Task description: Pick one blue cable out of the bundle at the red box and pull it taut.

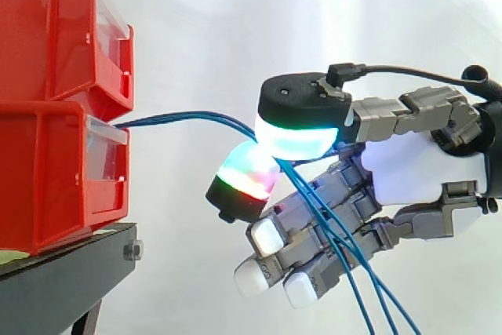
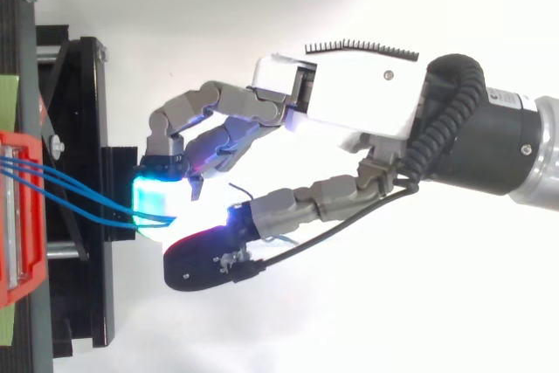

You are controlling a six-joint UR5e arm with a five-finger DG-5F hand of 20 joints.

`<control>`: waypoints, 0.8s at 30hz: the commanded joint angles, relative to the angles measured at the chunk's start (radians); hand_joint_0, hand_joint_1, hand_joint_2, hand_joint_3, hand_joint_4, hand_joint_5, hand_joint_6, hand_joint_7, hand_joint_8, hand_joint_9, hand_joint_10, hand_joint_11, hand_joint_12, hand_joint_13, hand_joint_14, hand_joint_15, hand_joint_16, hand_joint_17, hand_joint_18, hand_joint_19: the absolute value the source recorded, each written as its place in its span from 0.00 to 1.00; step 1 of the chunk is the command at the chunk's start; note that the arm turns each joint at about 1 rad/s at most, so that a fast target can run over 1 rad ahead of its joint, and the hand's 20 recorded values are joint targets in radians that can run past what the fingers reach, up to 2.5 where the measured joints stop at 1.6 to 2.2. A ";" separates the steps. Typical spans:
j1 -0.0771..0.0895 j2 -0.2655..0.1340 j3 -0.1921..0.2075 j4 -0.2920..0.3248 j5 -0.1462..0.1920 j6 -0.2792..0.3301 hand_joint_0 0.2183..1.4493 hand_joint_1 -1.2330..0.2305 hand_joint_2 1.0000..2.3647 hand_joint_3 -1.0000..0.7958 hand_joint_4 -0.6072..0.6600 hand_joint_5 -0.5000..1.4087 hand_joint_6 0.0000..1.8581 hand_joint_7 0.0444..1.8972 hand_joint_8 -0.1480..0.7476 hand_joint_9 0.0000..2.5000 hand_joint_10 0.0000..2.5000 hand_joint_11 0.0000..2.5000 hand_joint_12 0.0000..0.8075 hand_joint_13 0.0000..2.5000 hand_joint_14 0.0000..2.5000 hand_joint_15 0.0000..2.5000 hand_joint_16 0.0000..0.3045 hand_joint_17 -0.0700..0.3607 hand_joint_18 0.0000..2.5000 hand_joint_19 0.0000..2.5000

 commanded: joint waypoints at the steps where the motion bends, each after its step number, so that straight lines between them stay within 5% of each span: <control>1: 0.002 0.000 0.000 -0.008 -0.001 0.041 0.33 0.26 0.02 0.52 0.51 0.16 0.46 0.56 0.59 0.32 0.01 0.32 0.56 0.26 0.00 0.12 0.20 0.48 0.29 0.17; 10: 0.002 0.000 0.000 -0.009 -0.001 0.044 0.37 0.24 0.02 0.47 0.44 0.16 0.45 0.61 0.58 0.34 0.01 0.35 0.56 0.27 0.00 0.11 0.20 0.47 0.30 0.16; 24: 0.002 0.000 0.003 -0.006 -0.001 0.044 0.37 0.24 0.02 0.47 0.46 0.16 0.47 0.59 0.58 0.34 0.01 0.36 0.56 0.27 0.00 0.12 0.20 0.48 0.30 0.16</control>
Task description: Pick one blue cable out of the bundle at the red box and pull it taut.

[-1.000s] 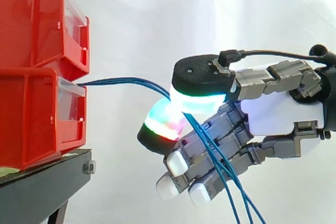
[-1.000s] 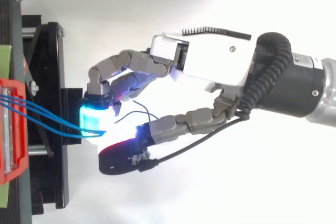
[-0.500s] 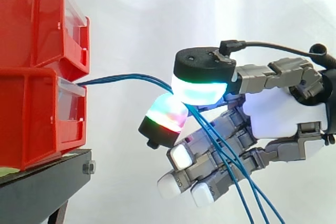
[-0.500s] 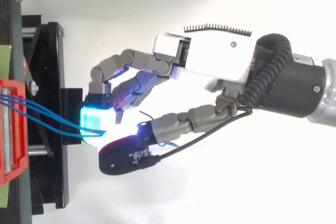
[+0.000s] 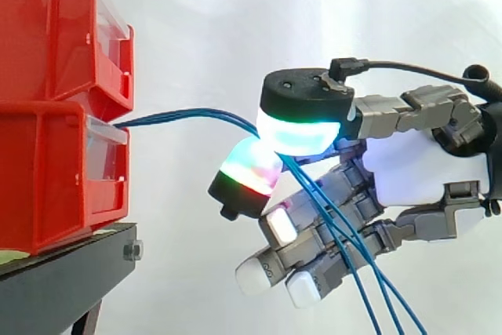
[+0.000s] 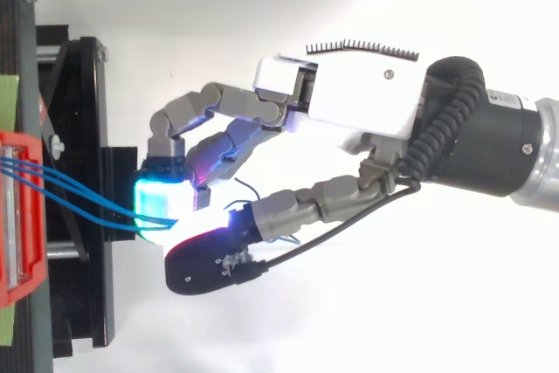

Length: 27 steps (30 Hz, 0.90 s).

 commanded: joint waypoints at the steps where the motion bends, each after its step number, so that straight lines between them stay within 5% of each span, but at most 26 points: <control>1: 0.000 0.000 0.004 0.002 0.000 0.000 0.36 0.24 0.02 0.47 0.47 0.16 0.47 0.60 0.58 0.34 0.01 0.35 0.56 0.27 0.00 0.12 0.20 0.47 0.30 0.16; 11: 0.000 0.000 0.019 0.002 0.002 -0.002 0.38 0.23 0.02 0.44 0.47 0.16 0.47 0.57 0.57 0.35 0.01 0.39 0.56 0.28 0.00 0.12 0.20 0.47 0.30 0.16; 27: 0.000 0.000 0.019 0.002 0.002 0.000 0.39 0.22 0.02 0.43 0.46 0.16 0.46 0.58 0.56 0.41 0.00 0.61 0.56 0.29 0.00 0.13 0.19 0.47 0.31 0.16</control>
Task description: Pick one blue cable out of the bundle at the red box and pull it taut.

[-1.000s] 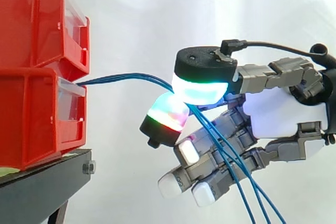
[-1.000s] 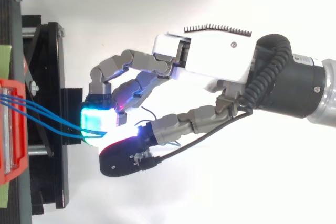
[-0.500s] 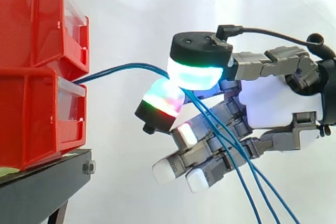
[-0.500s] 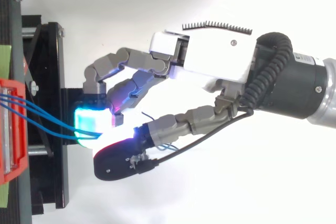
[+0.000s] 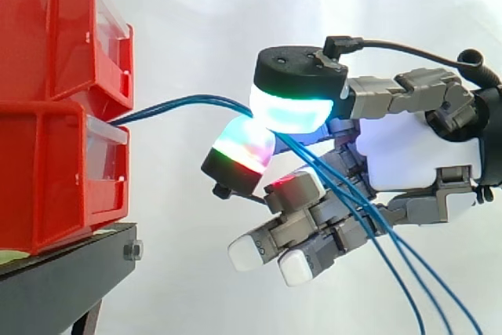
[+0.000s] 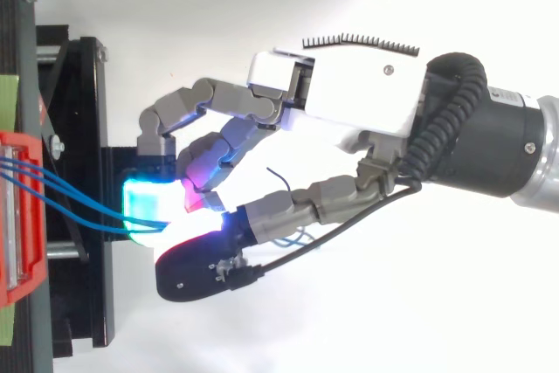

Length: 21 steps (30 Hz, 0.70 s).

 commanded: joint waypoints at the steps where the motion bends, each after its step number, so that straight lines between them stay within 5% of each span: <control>1: 0.001 0.000 0.000 0.001 0.000 0.000 0.39 0.22 0.02 0.43 0.47 0.16 0.46 0.58 0.55 0.41 0.00 0.61 0.56 0.29 0.00 0.13 0.19 0.47 0.31 0.16; 21: 0.001 0.000 0.000 0.000 0.000 0.000 0.36 0.23 0.03 0.53 0.44 0.16 0.46 0.70 0.57 0.42 0.00 0.60 0.57 0.30 0.00 0.13 0.19 0.47 0.32 0.16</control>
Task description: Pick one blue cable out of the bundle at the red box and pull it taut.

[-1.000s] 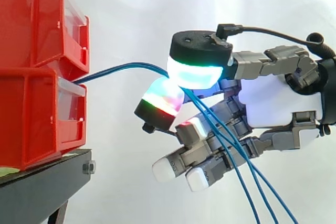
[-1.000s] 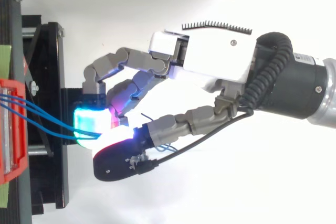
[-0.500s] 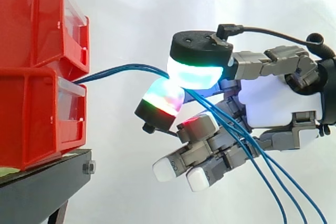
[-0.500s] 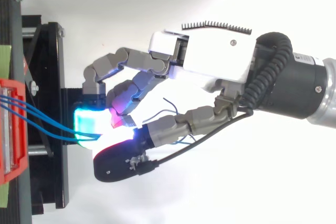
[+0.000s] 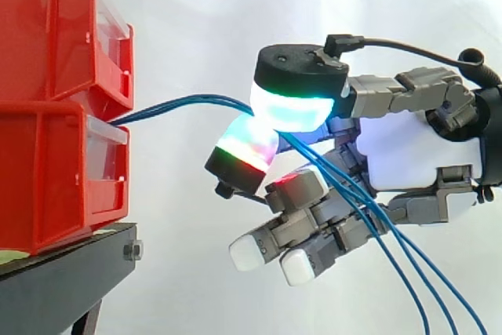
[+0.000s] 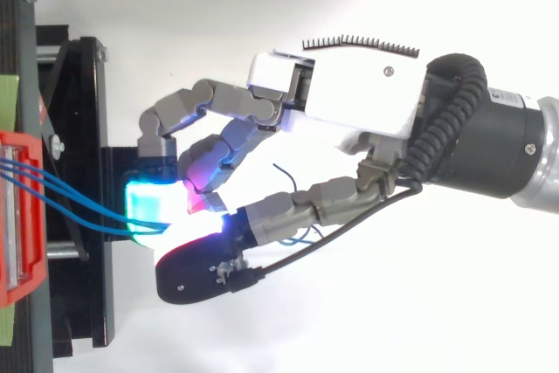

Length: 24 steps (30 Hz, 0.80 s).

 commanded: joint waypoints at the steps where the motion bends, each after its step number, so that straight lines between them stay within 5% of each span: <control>1: 0.000 0.000 0.000 0.000 0.001 0.000 0.36 0.23 0.03 0.54 0.45 0.16 0.47 0.70 0.56 0.42 0.00 0.60 0.57 0.30 0.00 0.13 0.19 0.47 0.32 0.16; 18: 0.000 0.000 0.000 0.002 0.004 -0.001 0.34 0.29 0.01 0.60 0.54 0.16 0.46 0.64 0.61 0.43 0.00 0.54 0.61 0.31 0.00 0.14 0.22 0.51 0.33 0.16; 24: 0.000 0.000 0.000 0.002 0.004 -0.003 0.35 0.28 0.01 0.59 0.47 0.17 0.44 0.65 0.60 0.42 0.00 0.52 0.61 0.31 0.00 0.14 0.22 0.51 0.33 0.17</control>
